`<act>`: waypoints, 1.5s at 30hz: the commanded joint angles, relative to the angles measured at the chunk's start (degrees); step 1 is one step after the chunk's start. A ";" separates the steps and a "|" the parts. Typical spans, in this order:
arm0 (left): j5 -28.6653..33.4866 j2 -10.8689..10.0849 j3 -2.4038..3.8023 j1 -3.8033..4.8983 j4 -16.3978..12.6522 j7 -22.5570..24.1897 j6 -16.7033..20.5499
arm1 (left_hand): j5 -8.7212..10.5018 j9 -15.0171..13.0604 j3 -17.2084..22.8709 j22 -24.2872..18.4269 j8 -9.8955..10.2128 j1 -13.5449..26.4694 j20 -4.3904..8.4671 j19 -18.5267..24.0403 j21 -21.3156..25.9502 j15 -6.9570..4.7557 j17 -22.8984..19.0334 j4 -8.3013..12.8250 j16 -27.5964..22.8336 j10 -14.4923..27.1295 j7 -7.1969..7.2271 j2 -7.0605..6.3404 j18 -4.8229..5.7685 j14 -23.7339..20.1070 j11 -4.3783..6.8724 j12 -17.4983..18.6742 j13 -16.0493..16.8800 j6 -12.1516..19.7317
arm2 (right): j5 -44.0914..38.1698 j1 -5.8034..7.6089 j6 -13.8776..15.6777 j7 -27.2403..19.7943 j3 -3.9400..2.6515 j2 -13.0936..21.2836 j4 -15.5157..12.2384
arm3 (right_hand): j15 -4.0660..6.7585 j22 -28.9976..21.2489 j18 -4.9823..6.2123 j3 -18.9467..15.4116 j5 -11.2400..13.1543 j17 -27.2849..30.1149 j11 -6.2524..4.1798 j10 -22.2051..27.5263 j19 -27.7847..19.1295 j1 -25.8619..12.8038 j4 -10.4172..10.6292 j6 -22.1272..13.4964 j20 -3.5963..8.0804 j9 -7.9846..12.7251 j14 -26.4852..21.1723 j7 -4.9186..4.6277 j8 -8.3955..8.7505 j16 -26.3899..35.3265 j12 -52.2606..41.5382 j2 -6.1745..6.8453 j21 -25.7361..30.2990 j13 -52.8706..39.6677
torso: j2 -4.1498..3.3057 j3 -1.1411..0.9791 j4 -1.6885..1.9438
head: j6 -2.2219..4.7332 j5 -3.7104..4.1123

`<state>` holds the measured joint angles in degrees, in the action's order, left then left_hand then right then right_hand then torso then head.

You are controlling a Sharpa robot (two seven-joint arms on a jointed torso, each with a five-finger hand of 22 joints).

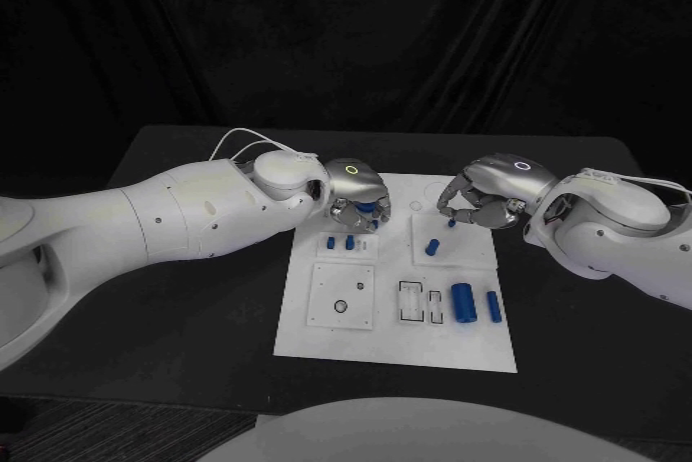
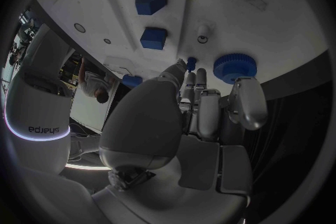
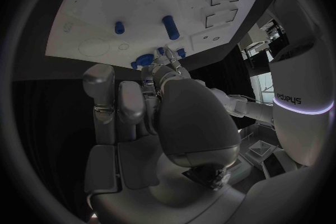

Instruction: Assemble the parts on the task board

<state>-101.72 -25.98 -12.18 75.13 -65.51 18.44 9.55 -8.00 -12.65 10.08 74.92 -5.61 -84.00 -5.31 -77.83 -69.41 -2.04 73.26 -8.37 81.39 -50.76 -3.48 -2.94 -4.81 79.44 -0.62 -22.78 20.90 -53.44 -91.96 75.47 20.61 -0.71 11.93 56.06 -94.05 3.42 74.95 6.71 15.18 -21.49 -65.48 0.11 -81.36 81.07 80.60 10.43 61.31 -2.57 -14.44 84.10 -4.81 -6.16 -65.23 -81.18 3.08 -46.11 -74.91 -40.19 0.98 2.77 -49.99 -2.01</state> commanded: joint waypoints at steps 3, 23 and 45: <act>-0.32 0.24 0.05 -0.36 0.33 -0.39 -2.15 | -0.91 -0.21 1.21 8.96 -0.14 -0.52 -0.12 0.23 -0.01 0.20 0.03 0.28 -0.16 -0.35 0.06 0.09 0.21 -0.08 -0.21 0.98 -0.32 -0.97 | -0.07 -0.20 -0.34 0.56 -0.03 0.07 -0.07 | 0.27 5.18 0.36 0.30 -0.45 0.09 0.05 0.47 -0.35 0.73 -0.25 0.47 0.08 0.05 0.66 0.01 -0.26 0.24 0.39 -0.09 0.47 -0.23 | -0.03 0.00 0.06 | -0.01 0.44; -0.32 0.34 0.06 -0.95 1.09 3.05 4.19 | -2.86 -1.36 5.98 10.25 -1.19 -1.68 0.15 -2.94 -4.45 0.18 -1.90 3.11 -0.74 -9.66 -0.34 1.11 1.13 0.51 -0.01 5.40 -3.00 -6.59 | 0.20 -0.34 -0.58 0.68 -0.03 0.10 -0.34 | 0.27 5.08 0.43 0.51 -0.67 0.34 0.03 0.57 -0.46 1.05 -0.51 0.61 0.08 0.00 0.58 0.04 -0.35 0.54 0.52 -0.19 0.98 -0.09 | -0.02 0.00 0.05 | -0.01 0.25; -0.32 -9.58 0.09 3.15 -10.02 2.44 8.29 | 1.89 -0.30 6.94 10.67 0.77 -1.05 0.63 -4.28 -6.16 -0.90 -3.37 3.41 -1.55 -13.01 0.33 0.33 1.47 1.88 0.63 11.47 -6.53 -7.38 | 0.40 -0.37 -1.22 1.65 -0.03 0.69 -0.58 | 0.28 4.98 0.50 0.57 -0.72 0.65 0.03 0.72 -0.55 1.14 -0.60 0.65 0.09 -0.02 0.50 0.02 -0.38 0.88 0.70 -0.21 1.44 0.16 | 0.00 0.01 0.11 | -0.01 -0.51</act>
<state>-101.78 -35.40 -12.09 78.11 -74.97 20.59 17.20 -6.30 -12.99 17.01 74.90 -5.09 -85.20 -4.70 -81.96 -75.63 -2.75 69.94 -4.60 80.21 -63.47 -3.58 -2.39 -3.92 81.19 -0.19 -11.70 14.42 -60.88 -91.59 75.26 19.86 -0.41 11.93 56.71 -94.61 3.42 74.92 6.72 15.65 -21.93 -64.92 0.11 -80.96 80.87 81.13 9.95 61.71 -2.37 -14.44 84.10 -4.82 -6.16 -64.70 -80.82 3.01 -45.00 -74.82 -40.19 0.98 2.88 -49.99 -2.31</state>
